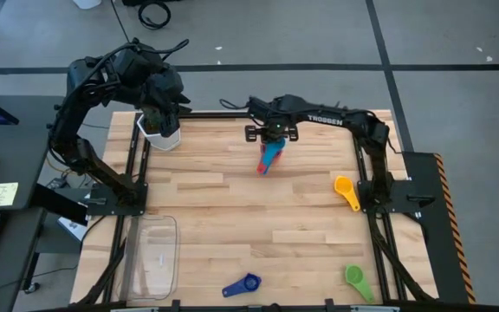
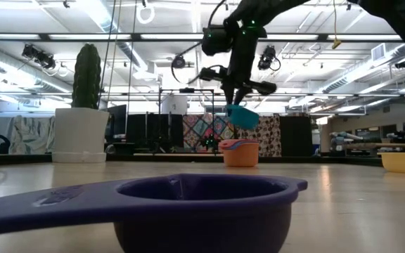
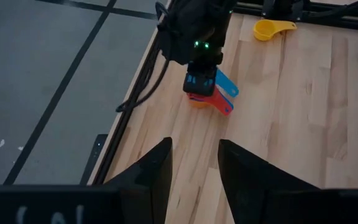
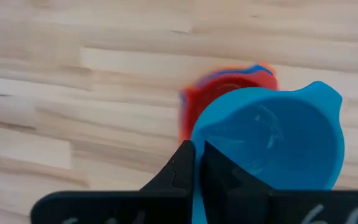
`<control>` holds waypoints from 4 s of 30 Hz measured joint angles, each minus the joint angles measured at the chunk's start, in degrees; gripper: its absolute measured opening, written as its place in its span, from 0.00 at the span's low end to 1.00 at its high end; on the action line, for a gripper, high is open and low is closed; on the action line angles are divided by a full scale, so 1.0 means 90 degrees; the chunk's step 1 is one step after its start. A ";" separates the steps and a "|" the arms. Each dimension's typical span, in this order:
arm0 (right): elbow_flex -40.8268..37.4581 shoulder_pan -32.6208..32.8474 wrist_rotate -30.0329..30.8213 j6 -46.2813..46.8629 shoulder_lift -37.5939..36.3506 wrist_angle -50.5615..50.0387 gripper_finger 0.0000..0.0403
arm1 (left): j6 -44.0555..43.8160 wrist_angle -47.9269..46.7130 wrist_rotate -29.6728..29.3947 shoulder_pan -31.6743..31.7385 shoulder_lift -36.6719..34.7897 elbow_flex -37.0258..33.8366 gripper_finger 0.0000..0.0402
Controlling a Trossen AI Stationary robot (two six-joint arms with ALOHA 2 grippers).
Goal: Nest measuring cups in basket
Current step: Stack the light blue measuring cup on top of the red measuring cup, then stack the yellow measuring cup on top of the light blue measuring cup
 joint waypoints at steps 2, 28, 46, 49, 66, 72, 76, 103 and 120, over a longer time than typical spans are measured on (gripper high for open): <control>-0.0145 0.0000 0.0053 0.0021 0.0002 0.0032 0.03 | 0.0000 0.0000 0.0000 0.0000 0.0000 0.0000 0.34; -0.0312 -0.0007 -0.0227 -0.0727 0.0588 0.0601 0.03 | -0.0002 0.0002 0.0000 0.0002 0.0002 -0.0002 0.34; 0.0175 -0.0258 -0.1137 -0.1806 0.0602 0.1062 0.26 | -0.0002 0.0000 0.0000 0.0001 0.0002 -0.0002 0.34; 0.0714 -0.0150 -0.1116 -0.2255 0.0575 0.1010 0.26 | -0.0002 -0.0001 -0.0002 0.0001 0.0002 -0.0002 0.34; 0.3256 0.1267 -0.1367 -0.5807 -0.0541 -0.0545 0.26 | -0.0009 -0.0007 -0.0142 0.0000 0.0005 -0.0022 0.34; 0.3248 0.1780 -0.1449 -0.6003 -0.1312 -0.2151 0.26 | -0.0533 -0.0005 -0.0138 0.0000 0.0007 -0.0022 0.34; 0.3217 0.2037 -0.1427 -0.5718 -0.1848 -0.3024 0.26 | -0.0802 -0.0001 -0.0136 0.0000 0.0007 -0.0022 0.34; 0.2309 0.3476 -0.1985 -0.3473 -0.3711 -0.3003 0.26 | -0.0826 0.0002 -0.0136 -0.0024 0.0022 -0.0022 0.34; 0.0108 0.3667 -0.0226 -0.1026 -0.3684 -0.2997 0.26 | -0.0831 -0.0002 -0.0135 -0.0024 0.0022 -0.0022 0.34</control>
